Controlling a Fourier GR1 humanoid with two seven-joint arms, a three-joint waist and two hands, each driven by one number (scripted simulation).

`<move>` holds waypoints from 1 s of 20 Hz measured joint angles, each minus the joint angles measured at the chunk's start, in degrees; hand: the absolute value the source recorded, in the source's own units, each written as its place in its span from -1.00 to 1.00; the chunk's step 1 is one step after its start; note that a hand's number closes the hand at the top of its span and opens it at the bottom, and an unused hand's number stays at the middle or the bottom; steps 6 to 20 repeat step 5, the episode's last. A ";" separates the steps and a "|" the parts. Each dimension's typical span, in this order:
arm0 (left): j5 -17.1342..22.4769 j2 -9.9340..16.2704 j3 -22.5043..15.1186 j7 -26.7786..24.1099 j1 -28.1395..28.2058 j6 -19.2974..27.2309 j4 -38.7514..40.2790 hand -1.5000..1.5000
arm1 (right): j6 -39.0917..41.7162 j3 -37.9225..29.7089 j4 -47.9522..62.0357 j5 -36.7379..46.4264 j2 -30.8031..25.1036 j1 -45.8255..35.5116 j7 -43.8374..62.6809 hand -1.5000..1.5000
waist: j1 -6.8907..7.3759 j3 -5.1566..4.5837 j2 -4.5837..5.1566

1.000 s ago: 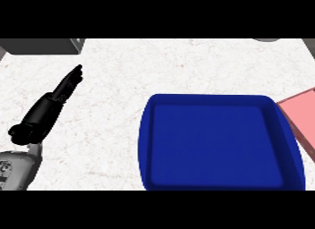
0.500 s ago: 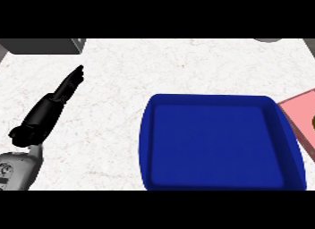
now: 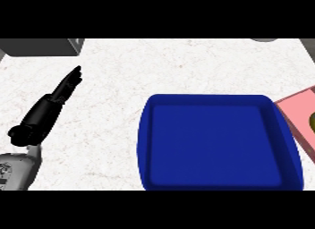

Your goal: Pick the lemon from the tray and place it in the cardboard box

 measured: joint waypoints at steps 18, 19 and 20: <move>-0.62 -0.14 -0.03 -0.49 1.32 -0.15 -1.12 0.00 | -2.77 -8.37 5.30 -6.24 -2.19 -0.27 0.08 -1.00 | 0.42 -0.03 0.24; -0.62 -0.14 -0.03 -0.49 1.32 -0.15 -1.12 0.00 | -2.77 -8.37 5.30 -6.24 -2.19 -0.27 0.08 -1.00 | 0.42 -0.03 0.24; -0.62 -0.14 -0.03 -0.49 1.32 -0.15 -1.12 0.00 | -2.77 -8.37 5.30 -6.24 -2.19 -0.27 0.08 -1.00 | 0.42 -0.03 0.24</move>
